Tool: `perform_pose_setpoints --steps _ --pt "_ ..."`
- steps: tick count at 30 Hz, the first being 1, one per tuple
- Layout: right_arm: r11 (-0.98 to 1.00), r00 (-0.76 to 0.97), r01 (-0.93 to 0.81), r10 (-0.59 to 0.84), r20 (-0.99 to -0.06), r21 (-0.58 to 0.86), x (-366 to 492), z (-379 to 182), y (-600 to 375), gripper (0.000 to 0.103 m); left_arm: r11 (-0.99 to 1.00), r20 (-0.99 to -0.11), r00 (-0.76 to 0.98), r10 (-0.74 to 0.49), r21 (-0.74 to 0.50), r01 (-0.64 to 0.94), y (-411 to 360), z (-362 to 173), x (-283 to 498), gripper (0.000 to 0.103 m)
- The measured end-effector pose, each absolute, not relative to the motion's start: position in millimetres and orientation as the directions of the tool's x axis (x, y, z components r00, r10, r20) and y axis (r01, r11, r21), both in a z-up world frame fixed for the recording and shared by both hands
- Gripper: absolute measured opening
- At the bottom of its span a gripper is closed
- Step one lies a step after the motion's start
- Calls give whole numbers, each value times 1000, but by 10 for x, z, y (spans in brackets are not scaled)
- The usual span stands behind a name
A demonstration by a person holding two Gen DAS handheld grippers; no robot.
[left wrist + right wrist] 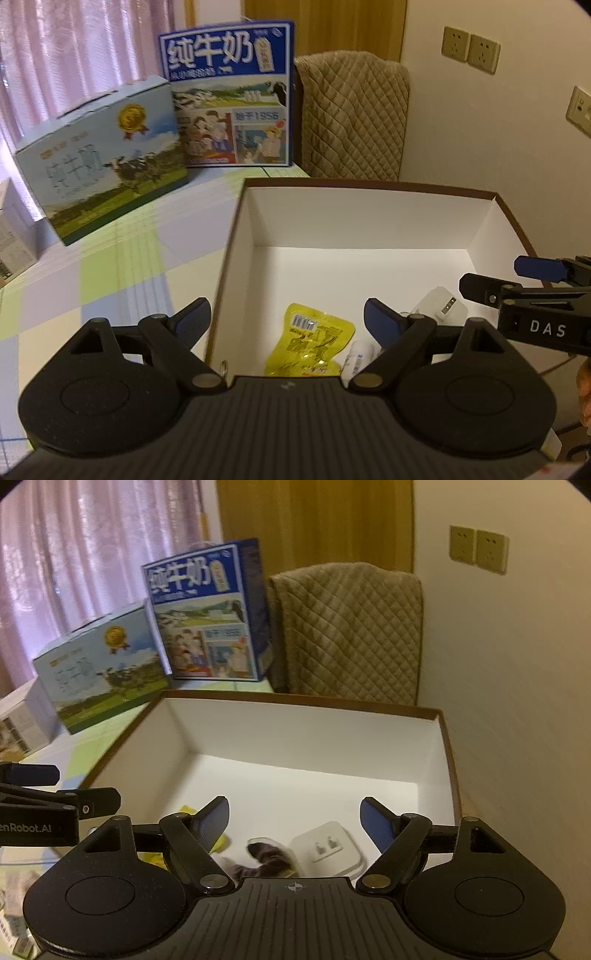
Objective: Organize objects
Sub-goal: 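Withdraw both tools from the box toward the remaining items, then grasp the blue hand-cream tube with the right tool while the left tool grasps the green-white medicine box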
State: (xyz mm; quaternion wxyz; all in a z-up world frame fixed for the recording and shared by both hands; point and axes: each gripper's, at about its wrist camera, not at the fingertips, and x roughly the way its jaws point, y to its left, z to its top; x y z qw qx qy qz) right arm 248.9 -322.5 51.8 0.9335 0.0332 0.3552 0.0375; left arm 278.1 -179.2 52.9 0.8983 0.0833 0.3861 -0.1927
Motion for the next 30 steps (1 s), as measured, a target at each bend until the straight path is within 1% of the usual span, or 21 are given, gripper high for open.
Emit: perform_pose_setpoints --steps 6,12,18,25,30 --pt "993 774 -82 118 -622 86 2318 755 -3038 75 925 -697 661 -277 -8 380 -1477 723 2530 88" --pt "980 776 -167 196 -599 104 2061 894 -2735 75 944 -668 697 -259 -24 328 -1082 891 2254 88" --pt "960 760 -243 277 -588 138 1814 895 -2486 75 962 -651 724 -229 -37 271 -654 954 1963 88" --pt "915 713 -334 403 -573 228 1636 810 -2277 75 983 -645 747 -160 -36 180 -152 913 1676 88" --pt "900 683 -370 431 -590 230 1606 723 -2145 75 992 -652 749 -121 -51 116 169 830 1523 88"
